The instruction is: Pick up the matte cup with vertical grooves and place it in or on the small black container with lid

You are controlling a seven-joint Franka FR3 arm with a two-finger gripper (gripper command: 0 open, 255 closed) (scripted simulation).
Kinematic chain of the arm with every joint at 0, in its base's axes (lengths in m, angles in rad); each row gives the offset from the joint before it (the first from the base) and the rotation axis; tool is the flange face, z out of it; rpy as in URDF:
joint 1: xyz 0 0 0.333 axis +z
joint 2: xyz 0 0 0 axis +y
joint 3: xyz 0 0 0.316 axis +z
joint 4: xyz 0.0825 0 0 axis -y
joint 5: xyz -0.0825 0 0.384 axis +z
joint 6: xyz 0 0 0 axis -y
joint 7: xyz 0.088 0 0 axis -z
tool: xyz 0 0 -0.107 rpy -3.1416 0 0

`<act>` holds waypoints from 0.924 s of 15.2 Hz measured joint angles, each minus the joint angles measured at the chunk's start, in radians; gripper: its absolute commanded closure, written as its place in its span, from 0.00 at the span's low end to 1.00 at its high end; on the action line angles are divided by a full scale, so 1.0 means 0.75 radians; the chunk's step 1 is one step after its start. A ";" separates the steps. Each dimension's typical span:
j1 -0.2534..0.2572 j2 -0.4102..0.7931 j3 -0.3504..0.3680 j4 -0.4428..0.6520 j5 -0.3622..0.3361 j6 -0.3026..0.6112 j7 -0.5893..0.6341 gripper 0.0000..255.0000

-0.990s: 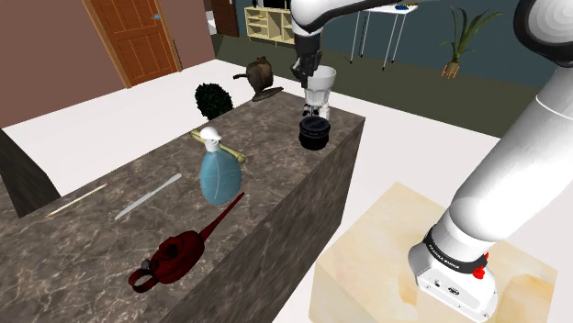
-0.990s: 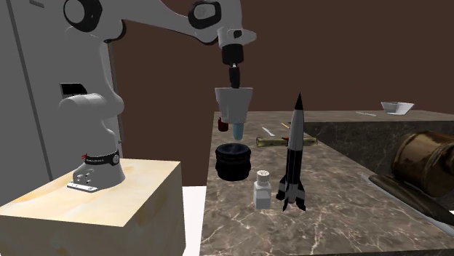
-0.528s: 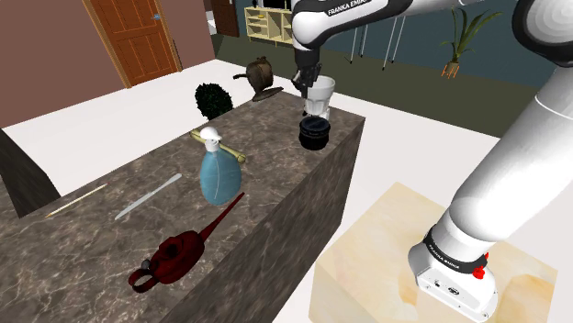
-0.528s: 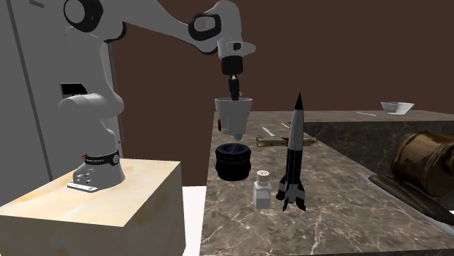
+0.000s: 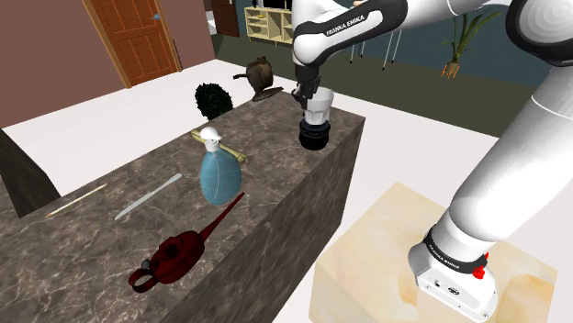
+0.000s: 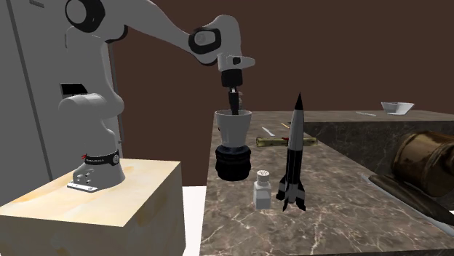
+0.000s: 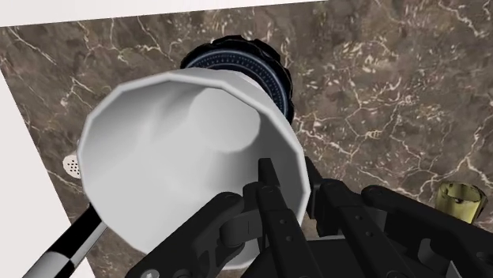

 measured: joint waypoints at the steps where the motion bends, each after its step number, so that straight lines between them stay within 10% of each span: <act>1: -0.002 0.005 -0.002 -0.010 -0.002 0.015 -0.001 1.00; 8: -0.001 0.014 -0.001 -0.024 -0.006 0.041 0.007 1.00; 9: -0.001 0.014 0.000 -0.024 -0.006 0.041 0.007 0.00; 14: 0.000 0.016 0.000 -0.024 -0.006 0.041 0.008 0.00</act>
